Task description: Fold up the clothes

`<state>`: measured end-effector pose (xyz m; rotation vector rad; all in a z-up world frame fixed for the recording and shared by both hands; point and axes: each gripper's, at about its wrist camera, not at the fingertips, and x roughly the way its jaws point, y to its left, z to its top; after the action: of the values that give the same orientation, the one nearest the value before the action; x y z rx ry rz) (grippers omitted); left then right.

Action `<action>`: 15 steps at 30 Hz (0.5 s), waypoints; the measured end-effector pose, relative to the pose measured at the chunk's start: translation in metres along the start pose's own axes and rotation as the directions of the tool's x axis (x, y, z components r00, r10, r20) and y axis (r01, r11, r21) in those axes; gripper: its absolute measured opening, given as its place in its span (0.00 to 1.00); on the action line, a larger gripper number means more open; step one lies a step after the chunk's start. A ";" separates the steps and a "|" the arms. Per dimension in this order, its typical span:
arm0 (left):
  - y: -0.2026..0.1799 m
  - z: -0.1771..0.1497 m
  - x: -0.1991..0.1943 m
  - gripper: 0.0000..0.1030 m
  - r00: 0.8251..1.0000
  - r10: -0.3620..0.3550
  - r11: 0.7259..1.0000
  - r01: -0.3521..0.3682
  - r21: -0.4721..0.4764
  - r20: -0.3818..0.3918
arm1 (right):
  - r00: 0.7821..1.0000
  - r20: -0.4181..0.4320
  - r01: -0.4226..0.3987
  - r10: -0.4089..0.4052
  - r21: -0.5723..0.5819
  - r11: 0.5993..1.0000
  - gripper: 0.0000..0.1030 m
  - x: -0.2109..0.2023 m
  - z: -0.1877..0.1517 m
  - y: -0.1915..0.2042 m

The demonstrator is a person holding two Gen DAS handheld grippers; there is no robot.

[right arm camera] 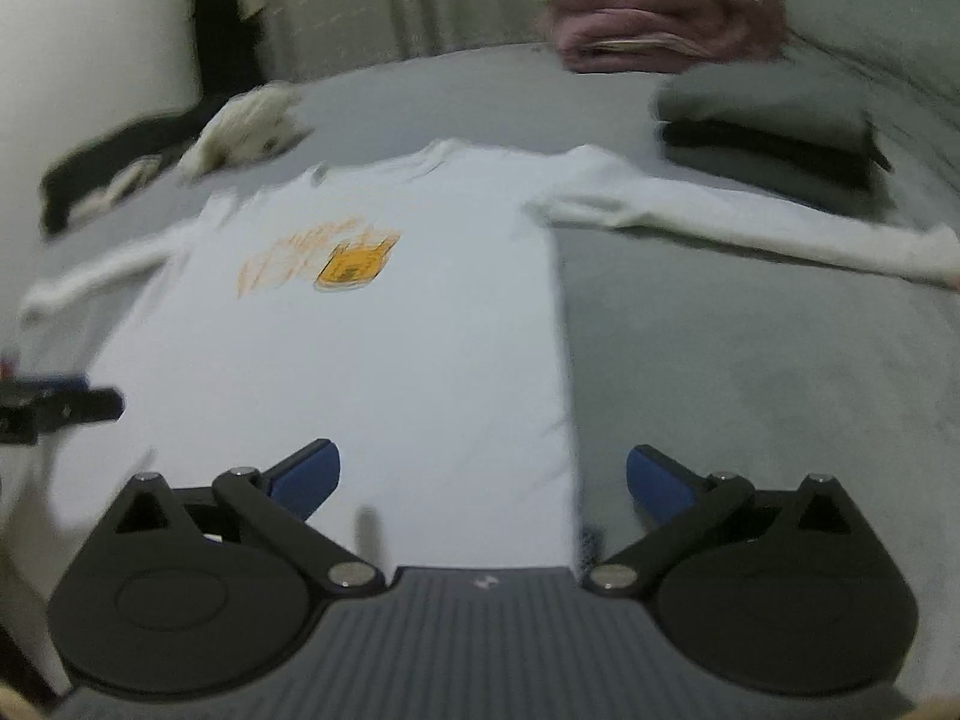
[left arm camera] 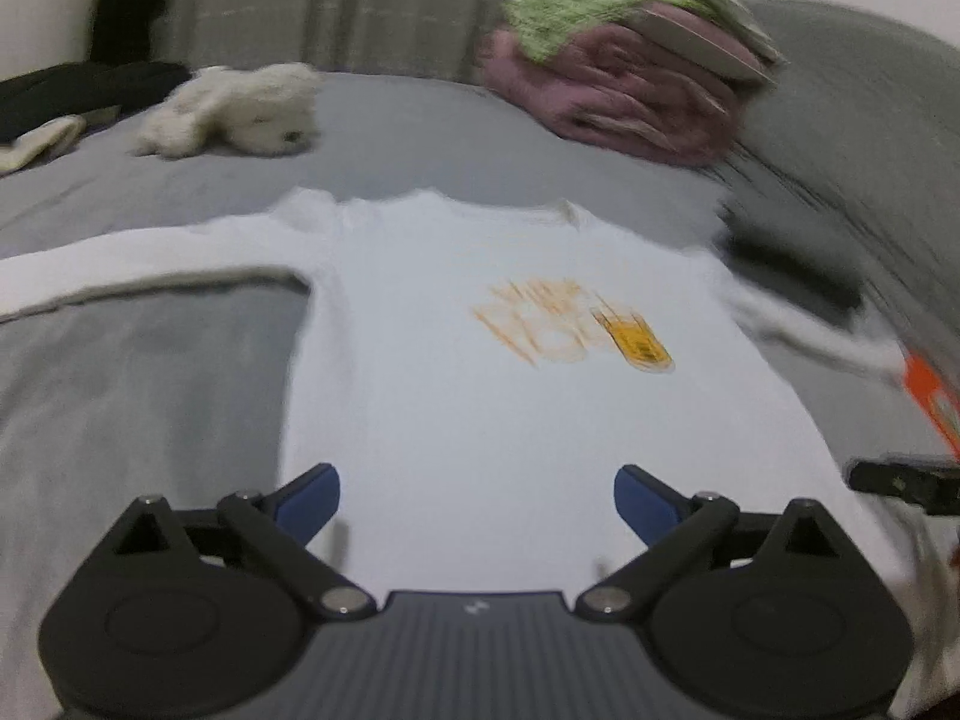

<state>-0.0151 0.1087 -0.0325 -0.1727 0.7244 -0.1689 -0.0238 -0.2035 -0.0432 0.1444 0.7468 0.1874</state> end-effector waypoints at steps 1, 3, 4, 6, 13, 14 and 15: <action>0.002 0.008 0.002 0.96 1.000 0.009 0.999 -0.009 -0.034 0.006 | 1.000 0.006 0.001 -0.001 0.051 0.999 1.00 0.000 0.007 -0.009; 0.004 0.017 0.007 0.96 1.000 -0.006 0.996 0.009 -0.092 0.026 | 1.000 0.021 -0.005 0.002 0.172 0.985 1.00 0.004 0.019 -0.030; 0.004 0.017 0.011 0.96 0.999 -0.014 0.994 0.018 -0.107 0.040 | 1.000 0.031 -0.009 0.002 0.237 0.971 0.99 0.007 0.024 -0.043; 0.004 0.018 0.019 0.96 0.997 -0.028 0.990 0.037 -0.135 0.070 | 0.999 0.048 -0.001 -0.017 0.360 0.933 0.92 0.018 0.030 -0.067; -0.012 0.005 0.040 0.96 0.983 0.016 0.995 0.003 -0.100 0.182 | 0.992 0.108 -0.003 -0.069 0.554 0.833 0.83 0.055 0.048 -0.110; -0.013 0.004 0.043 0.96 0.982 0.016 0.996 0.001 -0.092 0.186 | 0.990 0.118 -0.004 -0.075 0.562 0.827 0.83 0.059 0.052 -0.112; -0.014 0.003 0.046 0.96 0.983 0.017 0.996 -0.001 -0.086 0.184 | 0.988 0.127 -0.005 -0.082 0.570 0.822 0.83 0.064 0.055 -0.114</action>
<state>0.0191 0.0860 -0.0569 -0.2634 0.5473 -0.1118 0.0728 -0.3038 -0.0679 0.7098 0.6385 -0.0945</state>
